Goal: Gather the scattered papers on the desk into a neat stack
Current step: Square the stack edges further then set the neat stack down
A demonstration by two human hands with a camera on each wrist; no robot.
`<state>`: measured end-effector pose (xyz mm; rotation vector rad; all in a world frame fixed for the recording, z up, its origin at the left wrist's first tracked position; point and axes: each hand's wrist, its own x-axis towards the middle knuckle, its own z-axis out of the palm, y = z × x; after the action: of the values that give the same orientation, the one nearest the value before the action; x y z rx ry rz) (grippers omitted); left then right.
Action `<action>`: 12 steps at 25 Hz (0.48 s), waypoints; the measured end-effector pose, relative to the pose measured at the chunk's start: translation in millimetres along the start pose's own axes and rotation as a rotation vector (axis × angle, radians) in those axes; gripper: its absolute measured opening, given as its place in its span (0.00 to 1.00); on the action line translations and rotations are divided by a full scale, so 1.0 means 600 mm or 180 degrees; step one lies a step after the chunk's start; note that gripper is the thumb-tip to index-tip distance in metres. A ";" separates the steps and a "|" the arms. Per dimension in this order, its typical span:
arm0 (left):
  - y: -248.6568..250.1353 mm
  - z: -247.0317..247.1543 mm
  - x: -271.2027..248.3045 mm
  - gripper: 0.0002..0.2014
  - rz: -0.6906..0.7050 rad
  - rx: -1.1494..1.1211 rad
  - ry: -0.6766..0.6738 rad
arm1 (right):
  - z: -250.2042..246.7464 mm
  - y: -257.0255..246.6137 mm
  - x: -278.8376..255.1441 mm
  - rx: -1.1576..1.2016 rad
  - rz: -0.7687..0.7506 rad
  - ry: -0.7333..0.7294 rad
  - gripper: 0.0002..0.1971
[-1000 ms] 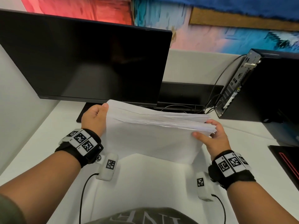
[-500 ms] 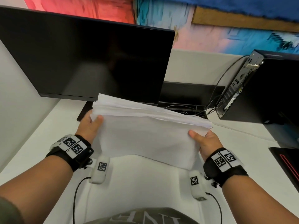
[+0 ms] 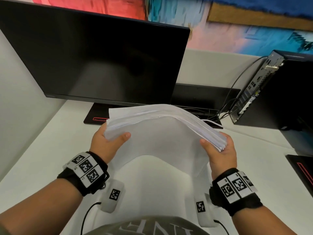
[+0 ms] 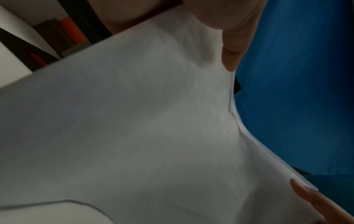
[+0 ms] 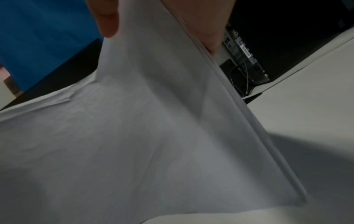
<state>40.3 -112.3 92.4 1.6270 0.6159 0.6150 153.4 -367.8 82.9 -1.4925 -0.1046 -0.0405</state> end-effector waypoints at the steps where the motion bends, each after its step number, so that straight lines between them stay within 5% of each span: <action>1: 0.004 -0.002 0.003 0.17 0.0053 -0.0077 -0.0058 | -0.002 0.000 0.002 0.0024 -0.0080 -0.0011 0.19; 6: 0.037 0.003 0.027 0.04 0.0328 -0.0324 0.0112 | 0.002 -0.022 0.020 -0.0271 -0.0448 -0.0001 0.15; 12: 0.040 -0.005 0.060 0.11 0.0171 -0.0273 0.0246 | 0.008 -0.026 0.056 -0.0764 -0.0372 0.0345 0.07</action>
<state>65.3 -88.6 118.6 1.5492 0.5958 0.7371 185.3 -362.9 102.1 -1.7191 -0.1018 -0.2349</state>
